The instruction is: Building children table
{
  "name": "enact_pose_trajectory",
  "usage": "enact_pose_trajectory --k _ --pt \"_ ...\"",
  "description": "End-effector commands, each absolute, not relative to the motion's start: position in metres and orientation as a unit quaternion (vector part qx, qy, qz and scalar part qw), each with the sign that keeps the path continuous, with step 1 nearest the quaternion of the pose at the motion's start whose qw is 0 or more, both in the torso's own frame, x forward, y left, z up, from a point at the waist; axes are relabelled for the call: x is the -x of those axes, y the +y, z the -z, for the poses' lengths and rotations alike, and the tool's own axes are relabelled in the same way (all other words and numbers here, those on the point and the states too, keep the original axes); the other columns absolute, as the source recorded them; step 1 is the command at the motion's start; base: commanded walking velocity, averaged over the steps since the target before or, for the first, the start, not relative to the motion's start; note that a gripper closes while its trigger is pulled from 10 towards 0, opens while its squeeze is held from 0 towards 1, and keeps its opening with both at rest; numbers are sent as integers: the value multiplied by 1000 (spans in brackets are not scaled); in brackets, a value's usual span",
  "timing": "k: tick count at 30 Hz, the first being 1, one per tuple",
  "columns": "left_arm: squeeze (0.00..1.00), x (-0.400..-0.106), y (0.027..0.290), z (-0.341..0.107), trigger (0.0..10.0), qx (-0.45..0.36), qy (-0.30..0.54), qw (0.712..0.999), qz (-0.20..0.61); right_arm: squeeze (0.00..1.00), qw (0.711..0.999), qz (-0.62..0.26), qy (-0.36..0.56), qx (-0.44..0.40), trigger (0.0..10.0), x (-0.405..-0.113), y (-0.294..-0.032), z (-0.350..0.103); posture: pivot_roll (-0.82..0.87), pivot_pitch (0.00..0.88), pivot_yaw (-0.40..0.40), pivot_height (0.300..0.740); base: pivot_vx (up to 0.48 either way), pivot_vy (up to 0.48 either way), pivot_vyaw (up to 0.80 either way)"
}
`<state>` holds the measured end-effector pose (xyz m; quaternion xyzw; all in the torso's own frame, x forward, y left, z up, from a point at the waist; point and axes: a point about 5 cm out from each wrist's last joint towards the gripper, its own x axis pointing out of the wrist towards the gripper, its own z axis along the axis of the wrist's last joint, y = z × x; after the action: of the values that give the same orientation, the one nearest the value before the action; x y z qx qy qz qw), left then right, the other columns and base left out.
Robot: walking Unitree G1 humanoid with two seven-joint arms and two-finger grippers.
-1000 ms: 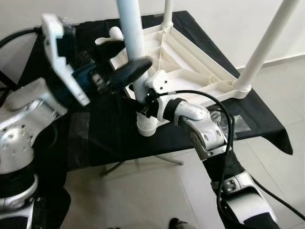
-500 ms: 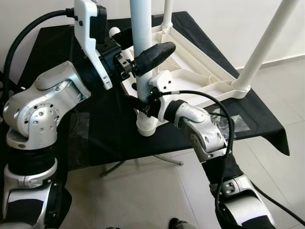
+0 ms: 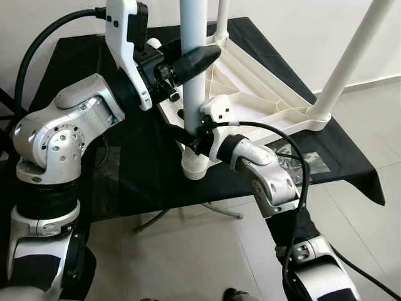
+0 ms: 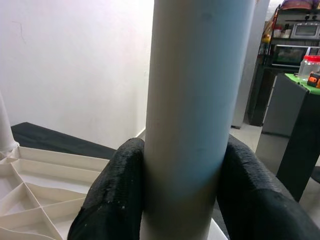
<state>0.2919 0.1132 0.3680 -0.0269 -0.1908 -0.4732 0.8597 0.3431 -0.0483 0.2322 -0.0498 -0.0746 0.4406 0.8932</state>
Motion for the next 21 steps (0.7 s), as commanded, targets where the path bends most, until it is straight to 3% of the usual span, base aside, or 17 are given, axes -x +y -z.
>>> enact_pose_trajectory --k 1,6,7,10,12,14,15,17,18,19,20,21 --pt "0 -283 101 -370 0 13 -192 832 521 0 882 -469 -36 34 10000 -339 -38 -217 0 165 37 740 0 0 0" --pt "0 -283 103 -370 0 10 -192 834 518 0 876 -477 -35 57 10000 -346 -42 -222 5 168 32 740 0 0 0" --pt "0 -282 103 -369 0 9 -191 834 518 1000 867 -493 -37 60 10000 -348 -46 -225 6 169 31 740 0 0 0" --pt "0 -282 103 -369 0 8 -191 834 518 1000 855 -514 -38 66 10000 -349 -49 -229 7 169 31 740 0 0 0" --pt "0 -282 102 -369 0 8 -190 833 519 1000 832 -548 -50 77 10000 -351 -56 -237 8 171 30 740 0 0 0" --pt "0 -282 102 -369 0 8 -190 833 519 1000 832 -548 -50 77 10000 -351 -56 -237 8 171 30 740 0 0 0" --pt "0 -281 102 -368 0 8 -190 832 521 1000 811 -575 -59 89 10000 -353 -61 -245 12 174 30 740 0 0 0" --pt "0 -281 102 -368 0 8 -190 832 521 1000 811 -575 -59 89 10000 -353 -61 -245 12 174 30 740 0 0 0" --pt "0 -279 100 -368 0 8 -189 830 525 1000 779 -615 -67 104 10000 -354 -68 -254 17 176 32 740 0 0 0" --pt "0 -279 100 -368 0 8 -189 830 525 1000 779 -615 -67 104 10000 -354 -68 -254 17 176 32 740 0 0 0" --pt "0 -277 99 -367 0 8 -188 828 528 569 749 -647 -69 121 10000 -355 -73 -261 26 180 31 740 0 0 0" --pt "0 -277 99 -367 0 8 -188 828 528 569 749 -647 -69 121 10000 -355 -73 -261 26 180 31 740 0 0 0"
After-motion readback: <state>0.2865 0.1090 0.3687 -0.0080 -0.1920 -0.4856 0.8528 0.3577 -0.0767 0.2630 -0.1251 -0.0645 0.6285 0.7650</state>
